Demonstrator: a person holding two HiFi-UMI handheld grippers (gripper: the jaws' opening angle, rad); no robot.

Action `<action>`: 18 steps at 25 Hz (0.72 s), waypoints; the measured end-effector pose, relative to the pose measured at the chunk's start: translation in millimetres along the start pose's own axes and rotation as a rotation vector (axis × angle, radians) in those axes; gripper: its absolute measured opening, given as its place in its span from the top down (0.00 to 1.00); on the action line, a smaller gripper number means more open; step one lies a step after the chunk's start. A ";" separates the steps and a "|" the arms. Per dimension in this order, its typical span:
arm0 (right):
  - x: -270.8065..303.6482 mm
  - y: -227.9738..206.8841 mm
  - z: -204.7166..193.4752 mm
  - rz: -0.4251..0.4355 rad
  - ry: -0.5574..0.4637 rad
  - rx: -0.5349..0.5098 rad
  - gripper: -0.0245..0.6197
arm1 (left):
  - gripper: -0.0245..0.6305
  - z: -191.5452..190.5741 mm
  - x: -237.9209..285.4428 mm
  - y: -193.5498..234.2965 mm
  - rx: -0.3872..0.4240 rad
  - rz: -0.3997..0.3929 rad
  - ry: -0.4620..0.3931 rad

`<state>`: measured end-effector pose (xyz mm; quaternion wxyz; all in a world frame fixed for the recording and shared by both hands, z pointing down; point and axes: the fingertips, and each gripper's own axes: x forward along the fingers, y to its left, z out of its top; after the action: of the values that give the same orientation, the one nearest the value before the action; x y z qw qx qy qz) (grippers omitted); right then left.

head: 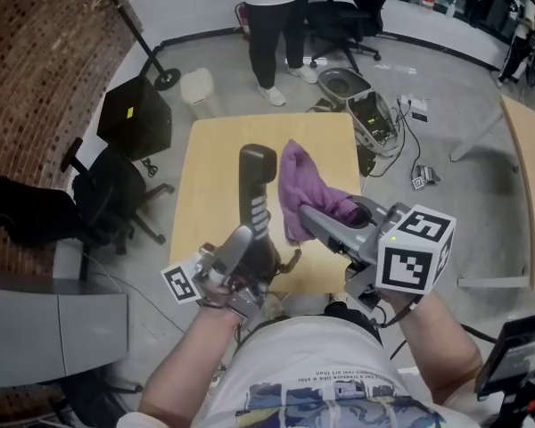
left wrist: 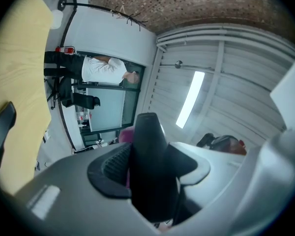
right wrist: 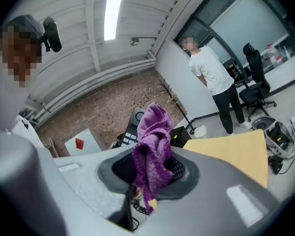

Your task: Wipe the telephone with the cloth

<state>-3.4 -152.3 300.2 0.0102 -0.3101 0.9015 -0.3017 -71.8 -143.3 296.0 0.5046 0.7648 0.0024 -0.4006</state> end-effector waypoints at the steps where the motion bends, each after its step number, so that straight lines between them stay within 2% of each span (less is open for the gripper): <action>1: 3.0 1.3 0.2 0.009 -0.008 0.026 0.83 | 0.58 -0.3 0.2 0.1 0.001 -0.002 -0.002; 6: 14.1 16.7 -22.3 0.056 0.045 0.056 0.83 | 0.58 4.1 -0.6 0.6 0.007 -0.012 -0.020; 18: 15.4 37.5 -64.1 0.075 0.141 0.068 0.83 | 0.58 28.9 -10.2 3.8 -0.006 -0.024 -0.076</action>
<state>-49.7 -103.1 334.5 -0.0317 -0.2535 0.9002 -0.3527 -94.8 -163.4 300.3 0.5019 0.7473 -0.0065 -0.4355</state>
